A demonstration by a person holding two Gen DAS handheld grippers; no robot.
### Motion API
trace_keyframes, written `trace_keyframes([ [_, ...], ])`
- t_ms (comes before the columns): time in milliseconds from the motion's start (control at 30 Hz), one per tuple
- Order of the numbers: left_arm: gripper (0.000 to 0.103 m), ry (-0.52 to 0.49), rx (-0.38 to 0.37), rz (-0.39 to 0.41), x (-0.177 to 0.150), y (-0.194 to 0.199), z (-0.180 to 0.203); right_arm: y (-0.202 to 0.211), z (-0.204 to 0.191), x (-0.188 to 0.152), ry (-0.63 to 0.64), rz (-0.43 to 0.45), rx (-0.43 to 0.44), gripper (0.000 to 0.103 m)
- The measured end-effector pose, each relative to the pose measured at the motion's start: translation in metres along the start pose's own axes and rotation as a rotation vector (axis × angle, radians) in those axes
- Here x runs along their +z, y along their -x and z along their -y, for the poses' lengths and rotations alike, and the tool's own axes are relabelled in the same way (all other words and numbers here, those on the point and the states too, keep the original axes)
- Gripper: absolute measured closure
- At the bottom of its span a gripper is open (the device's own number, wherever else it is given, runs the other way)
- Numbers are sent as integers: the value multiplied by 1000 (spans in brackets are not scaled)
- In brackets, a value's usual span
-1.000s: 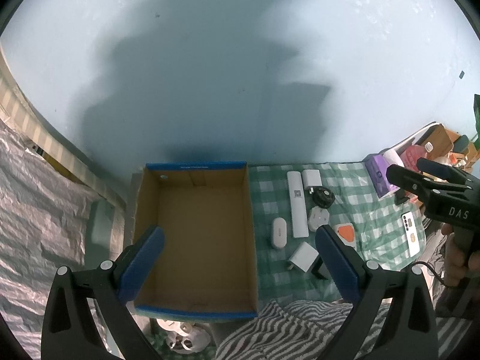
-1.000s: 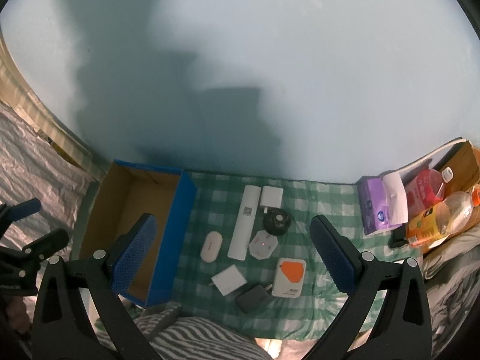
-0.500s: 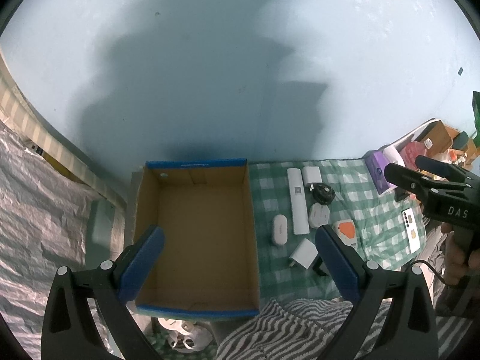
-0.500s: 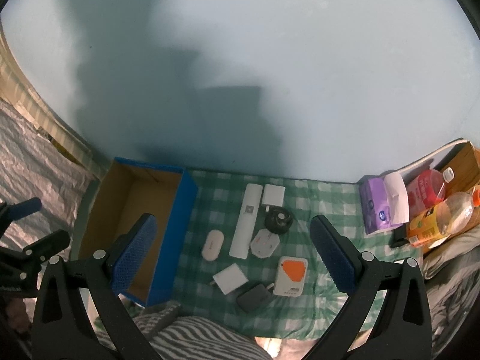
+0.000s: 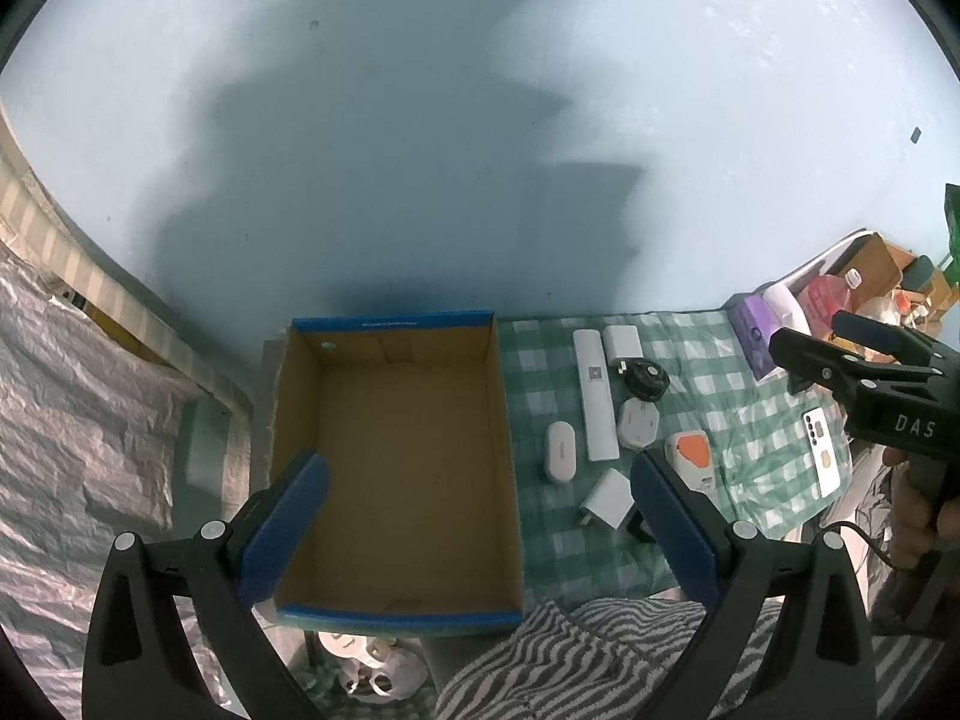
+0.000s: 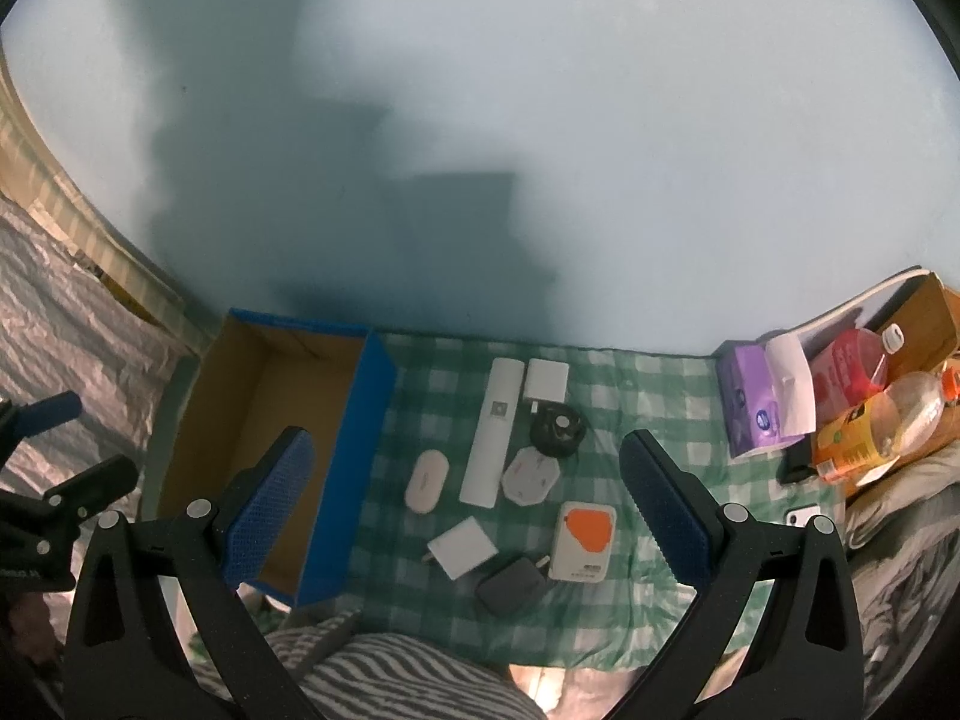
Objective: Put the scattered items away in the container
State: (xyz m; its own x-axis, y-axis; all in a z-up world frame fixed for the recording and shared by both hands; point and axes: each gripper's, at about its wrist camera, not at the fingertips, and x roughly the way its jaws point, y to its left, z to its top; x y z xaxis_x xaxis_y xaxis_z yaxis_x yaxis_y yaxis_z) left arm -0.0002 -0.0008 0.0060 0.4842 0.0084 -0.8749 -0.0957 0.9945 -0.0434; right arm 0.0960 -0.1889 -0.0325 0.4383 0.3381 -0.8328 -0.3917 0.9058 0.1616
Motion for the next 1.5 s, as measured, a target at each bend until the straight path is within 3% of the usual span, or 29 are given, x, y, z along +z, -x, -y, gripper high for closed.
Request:
trace_keyframes([
  [967,2,-5,55,7,7,0,-14,-4,1,3,21,-9,10,1],
  [1300,2,4,135,-52,2,-28,-66,-29,13,3,30,-50,14,1],
  [1500,2,60,181,-133,-14,-66,-116,-48,30,-1,15,-78,14,1],
])
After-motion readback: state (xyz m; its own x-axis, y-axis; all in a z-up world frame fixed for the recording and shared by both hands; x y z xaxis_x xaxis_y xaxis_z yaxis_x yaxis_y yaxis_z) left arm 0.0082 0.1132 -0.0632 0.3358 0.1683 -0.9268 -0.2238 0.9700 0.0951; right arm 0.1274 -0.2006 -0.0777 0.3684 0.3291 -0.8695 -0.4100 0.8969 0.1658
